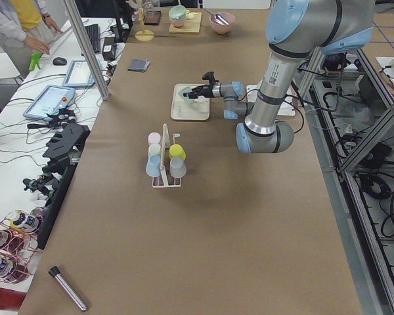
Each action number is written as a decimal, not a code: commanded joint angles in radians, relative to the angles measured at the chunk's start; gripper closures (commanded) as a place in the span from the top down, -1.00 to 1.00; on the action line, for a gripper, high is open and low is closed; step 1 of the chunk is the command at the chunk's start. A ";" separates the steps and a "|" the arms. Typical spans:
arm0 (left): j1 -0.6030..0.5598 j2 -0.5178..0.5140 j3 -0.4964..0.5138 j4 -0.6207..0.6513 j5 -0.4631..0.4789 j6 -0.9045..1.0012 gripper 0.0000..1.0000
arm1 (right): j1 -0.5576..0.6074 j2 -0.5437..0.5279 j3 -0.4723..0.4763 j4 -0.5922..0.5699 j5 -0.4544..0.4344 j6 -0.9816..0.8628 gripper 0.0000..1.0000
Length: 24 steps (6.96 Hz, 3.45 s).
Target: Pick up and place green cup on tray
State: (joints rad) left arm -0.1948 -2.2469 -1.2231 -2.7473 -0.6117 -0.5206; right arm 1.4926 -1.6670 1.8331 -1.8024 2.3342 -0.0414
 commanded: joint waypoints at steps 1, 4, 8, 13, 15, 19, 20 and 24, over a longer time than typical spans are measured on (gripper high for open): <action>0.002 0.001 0.002 -0.003 0.004 -0.007 0.30 | 0.000 0.000 0.000 0.000 0.000 0.002 0.99; 0.000 0.003 0.001 -0.008 0.006 -0.007 0.52 | 0.000 0.000 0.002 0.000 0.000 0.002 0.99; 0.000 0.004 0.001 -0.008 0.007 -0.007 0.65 | 0.000 0.001 0.002 0.000 0.011 0.008 0.99; 0.005 0.004 0.002 -0.009 0.010 -0.009 0.65 | 0.000 0.001 0.002 -0.002 0.017 0.011 0.99; 0.006 0.006 0.002 -0.009 0.010 -0.009 0.66 | 0.000 -0.003 0.002 -0.002 0.017 0.006 0.99; 0.005 0.015 0.002 -0.015 0.010 -0.007 0.75 | 0.000 -0.008 0.003 0.000 0.016 0.009 0.99; 0.003 0.020 0.002 -0.021 0.009 -0.007 0.82 | 0.000 -0.007 0.003 0.000 0.016 0.011 0.99; 0.009 0.069 -0.085 -0.051 0.001 0.004 0.93 | 0.000 -0.007 0.003 0.000 0.016 0.012 0.99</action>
State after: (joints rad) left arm -0.1875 -2.1893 -1.2739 -2.7954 -0.6078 -0.5226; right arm 1.4926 -1.6736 1.8362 -1.8024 2.3501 -0.0297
